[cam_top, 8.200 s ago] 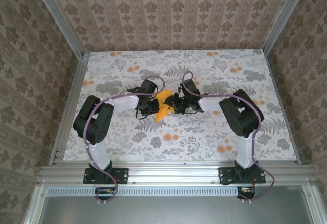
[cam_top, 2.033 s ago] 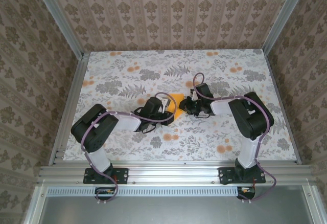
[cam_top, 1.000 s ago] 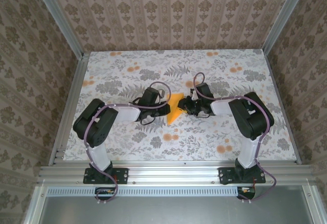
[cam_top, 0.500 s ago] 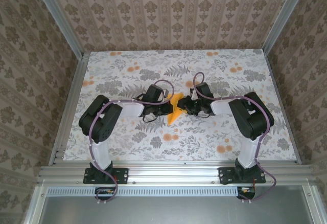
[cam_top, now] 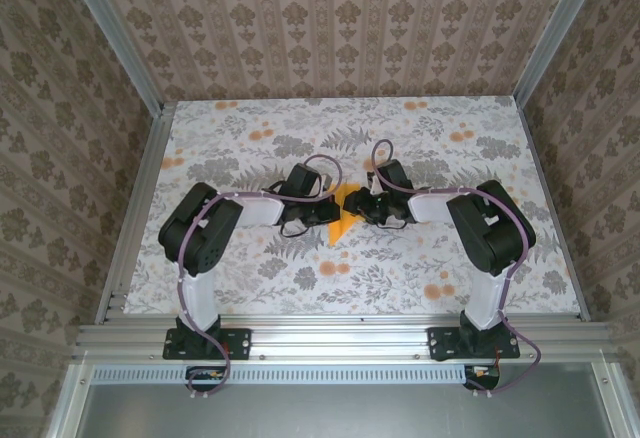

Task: Fold a paper plane with a square sheet of paper (pick it up from the middle)
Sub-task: Fourth fold the wing at the center of the table.

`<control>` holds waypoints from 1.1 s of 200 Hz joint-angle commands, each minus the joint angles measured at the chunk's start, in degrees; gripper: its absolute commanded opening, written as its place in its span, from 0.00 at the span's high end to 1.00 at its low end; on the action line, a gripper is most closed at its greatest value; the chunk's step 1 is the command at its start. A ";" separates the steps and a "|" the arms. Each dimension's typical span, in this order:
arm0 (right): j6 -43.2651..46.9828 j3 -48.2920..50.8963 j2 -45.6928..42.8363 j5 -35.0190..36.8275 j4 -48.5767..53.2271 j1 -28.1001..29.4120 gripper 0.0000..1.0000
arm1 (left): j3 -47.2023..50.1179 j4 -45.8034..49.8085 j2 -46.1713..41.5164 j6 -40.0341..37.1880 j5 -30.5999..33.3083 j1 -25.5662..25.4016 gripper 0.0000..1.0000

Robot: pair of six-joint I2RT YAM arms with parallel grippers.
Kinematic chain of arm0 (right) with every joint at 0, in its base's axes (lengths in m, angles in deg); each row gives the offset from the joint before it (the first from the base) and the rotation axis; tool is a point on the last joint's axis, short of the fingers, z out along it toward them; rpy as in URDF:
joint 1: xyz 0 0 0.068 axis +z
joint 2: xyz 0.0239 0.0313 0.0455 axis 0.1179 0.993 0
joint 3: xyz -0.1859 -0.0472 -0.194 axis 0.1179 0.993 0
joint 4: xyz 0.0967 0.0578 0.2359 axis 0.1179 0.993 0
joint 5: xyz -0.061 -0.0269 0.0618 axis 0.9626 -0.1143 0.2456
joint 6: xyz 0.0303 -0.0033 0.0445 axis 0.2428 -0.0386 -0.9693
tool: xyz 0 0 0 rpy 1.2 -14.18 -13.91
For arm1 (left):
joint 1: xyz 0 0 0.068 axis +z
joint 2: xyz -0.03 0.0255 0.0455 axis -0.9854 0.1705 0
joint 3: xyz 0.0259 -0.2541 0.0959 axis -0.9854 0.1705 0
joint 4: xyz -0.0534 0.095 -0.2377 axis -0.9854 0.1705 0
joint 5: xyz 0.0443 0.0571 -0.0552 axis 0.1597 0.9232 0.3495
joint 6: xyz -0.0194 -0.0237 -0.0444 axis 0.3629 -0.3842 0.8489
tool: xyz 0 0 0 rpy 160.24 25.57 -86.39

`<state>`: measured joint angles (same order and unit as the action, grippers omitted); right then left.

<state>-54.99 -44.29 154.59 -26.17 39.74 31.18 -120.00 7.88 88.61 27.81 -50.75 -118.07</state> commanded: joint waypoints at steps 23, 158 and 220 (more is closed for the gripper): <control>1.16 1.08 5.54 8.78 12.87 1.44 0.57 | 1.62 -0.84 -3.58 0.13 -1.44 1.06 0.95; -1.91 -3.54 9.10 17.58 24.40 2.74 0.39 | 14.54 -15.92 -11.55 6.59 -0.51 2.12 0.80; -3.73 -4.18 9.76 18.80 25.89 2.95 0.36 | 14.37 -17.99 -9.79 6.49 -1.62 1.64 0.66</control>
<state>-58.09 -52.62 156.52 -17.51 53.12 34.43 -105.67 -7.31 78.75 33.82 -51.01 -116.43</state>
